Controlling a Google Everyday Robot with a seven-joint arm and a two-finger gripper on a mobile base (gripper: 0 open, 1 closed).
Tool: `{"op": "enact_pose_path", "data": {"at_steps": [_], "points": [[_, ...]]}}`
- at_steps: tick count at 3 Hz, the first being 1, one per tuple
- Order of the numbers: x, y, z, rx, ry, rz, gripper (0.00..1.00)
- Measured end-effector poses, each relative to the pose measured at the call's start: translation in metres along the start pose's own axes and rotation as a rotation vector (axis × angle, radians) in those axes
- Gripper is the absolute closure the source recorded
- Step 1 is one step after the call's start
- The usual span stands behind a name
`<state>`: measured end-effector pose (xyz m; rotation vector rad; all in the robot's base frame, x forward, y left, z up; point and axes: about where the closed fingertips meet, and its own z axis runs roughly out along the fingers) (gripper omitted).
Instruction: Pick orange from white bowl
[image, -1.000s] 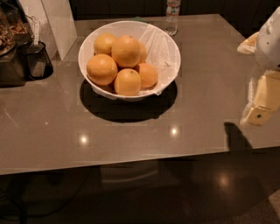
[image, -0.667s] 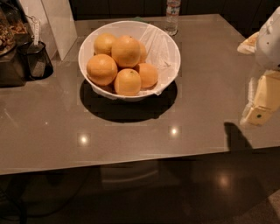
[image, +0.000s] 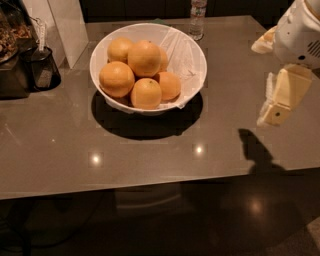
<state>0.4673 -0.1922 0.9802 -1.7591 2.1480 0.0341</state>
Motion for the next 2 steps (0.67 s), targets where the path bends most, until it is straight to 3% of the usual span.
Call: {"op": "enact_pose_path", "data": {"at_steps": [2], "points": [[-0.073, -0.049, 0.025, -0.072, -0.191, -0.109, 0.00]]}}
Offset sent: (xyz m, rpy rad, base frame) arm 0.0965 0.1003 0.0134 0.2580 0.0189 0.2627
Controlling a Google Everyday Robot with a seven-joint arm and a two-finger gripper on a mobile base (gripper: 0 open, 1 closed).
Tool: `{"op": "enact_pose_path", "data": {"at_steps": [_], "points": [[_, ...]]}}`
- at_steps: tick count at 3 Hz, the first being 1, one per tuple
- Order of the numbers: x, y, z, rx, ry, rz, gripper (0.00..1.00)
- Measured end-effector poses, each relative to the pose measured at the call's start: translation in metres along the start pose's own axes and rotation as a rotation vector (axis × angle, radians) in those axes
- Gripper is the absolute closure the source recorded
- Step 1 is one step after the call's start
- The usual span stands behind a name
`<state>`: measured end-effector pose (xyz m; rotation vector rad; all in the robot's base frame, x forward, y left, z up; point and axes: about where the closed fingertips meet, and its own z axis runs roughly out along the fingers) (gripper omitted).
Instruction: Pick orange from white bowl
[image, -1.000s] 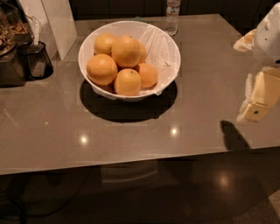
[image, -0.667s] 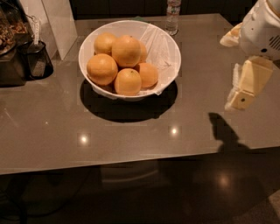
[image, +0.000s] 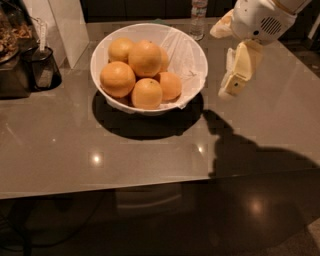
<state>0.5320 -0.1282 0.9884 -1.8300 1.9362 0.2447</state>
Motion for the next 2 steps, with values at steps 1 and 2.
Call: {"op": "enact_pose_path", "data": {"at_steps": [1, 2], "points": [[-0.0029, -0.0041, -0.0011, 0.015, -0.008, -0.002, 0.00], [-0.0096, -0.0093, 0.0044, 0.012, -0.037, -0.016, 0.00]]}}
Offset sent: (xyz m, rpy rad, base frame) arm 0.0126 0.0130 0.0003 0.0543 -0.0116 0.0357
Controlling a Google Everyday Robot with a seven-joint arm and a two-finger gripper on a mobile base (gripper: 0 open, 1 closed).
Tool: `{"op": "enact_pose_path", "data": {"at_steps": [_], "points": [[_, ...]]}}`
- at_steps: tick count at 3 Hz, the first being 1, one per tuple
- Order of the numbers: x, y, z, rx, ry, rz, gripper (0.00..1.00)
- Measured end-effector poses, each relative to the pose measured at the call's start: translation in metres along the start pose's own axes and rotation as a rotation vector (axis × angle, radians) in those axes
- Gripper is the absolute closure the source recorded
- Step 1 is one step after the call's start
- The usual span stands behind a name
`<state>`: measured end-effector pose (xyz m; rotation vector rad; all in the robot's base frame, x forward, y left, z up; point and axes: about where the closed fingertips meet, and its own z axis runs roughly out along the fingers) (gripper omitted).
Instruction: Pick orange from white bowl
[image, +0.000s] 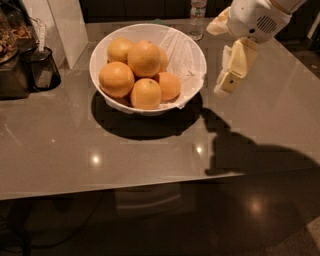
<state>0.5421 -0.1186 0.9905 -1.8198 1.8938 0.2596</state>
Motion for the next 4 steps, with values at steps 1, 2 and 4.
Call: {"op": "enact_pose_path", "data": {"at_steps": [1, 2, 4], "points": [[-0.026, -0.012, 0.027, -0.060, -0.050, -0.072, 0.00], [-0.055, -0.025, 0.054, -0.117, -0.096, -0.147, 0.00], [-0.083, -0.040, 0.081, -0.143, -0.144, -0.208, 0.00]]}}
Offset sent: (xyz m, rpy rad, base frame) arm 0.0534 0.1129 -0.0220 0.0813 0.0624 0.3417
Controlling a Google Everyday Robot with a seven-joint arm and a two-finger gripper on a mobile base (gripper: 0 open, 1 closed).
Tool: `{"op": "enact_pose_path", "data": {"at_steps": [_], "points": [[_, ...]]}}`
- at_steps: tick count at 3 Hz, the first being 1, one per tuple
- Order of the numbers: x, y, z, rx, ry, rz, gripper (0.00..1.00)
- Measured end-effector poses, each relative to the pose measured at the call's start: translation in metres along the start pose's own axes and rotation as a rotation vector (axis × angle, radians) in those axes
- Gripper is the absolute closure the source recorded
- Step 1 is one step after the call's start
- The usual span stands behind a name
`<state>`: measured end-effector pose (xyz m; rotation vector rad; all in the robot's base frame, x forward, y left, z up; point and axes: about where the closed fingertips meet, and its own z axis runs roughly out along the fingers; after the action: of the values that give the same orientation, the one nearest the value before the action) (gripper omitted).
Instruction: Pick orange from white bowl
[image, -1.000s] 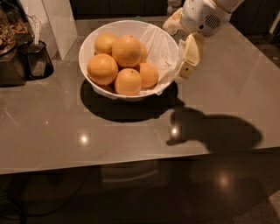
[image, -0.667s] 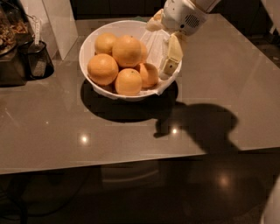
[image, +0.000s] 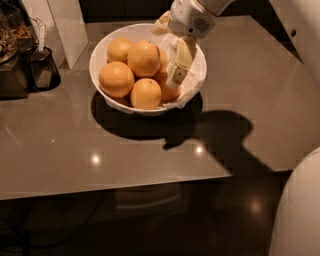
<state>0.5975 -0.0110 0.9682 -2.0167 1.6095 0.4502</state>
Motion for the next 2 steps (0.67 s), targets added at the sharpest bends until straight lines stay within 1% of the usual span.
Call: {"op": "enact_pose_path", "data": {"at_steps": [1, 2], "points": [[-0.0089, -0.0115, 0.0094, -0.009, -0.021, -0.033, 0.00], [-0.0101, -0.0141, 0.0106, 0.000, -0.025, -0.033, 0.01]]}}
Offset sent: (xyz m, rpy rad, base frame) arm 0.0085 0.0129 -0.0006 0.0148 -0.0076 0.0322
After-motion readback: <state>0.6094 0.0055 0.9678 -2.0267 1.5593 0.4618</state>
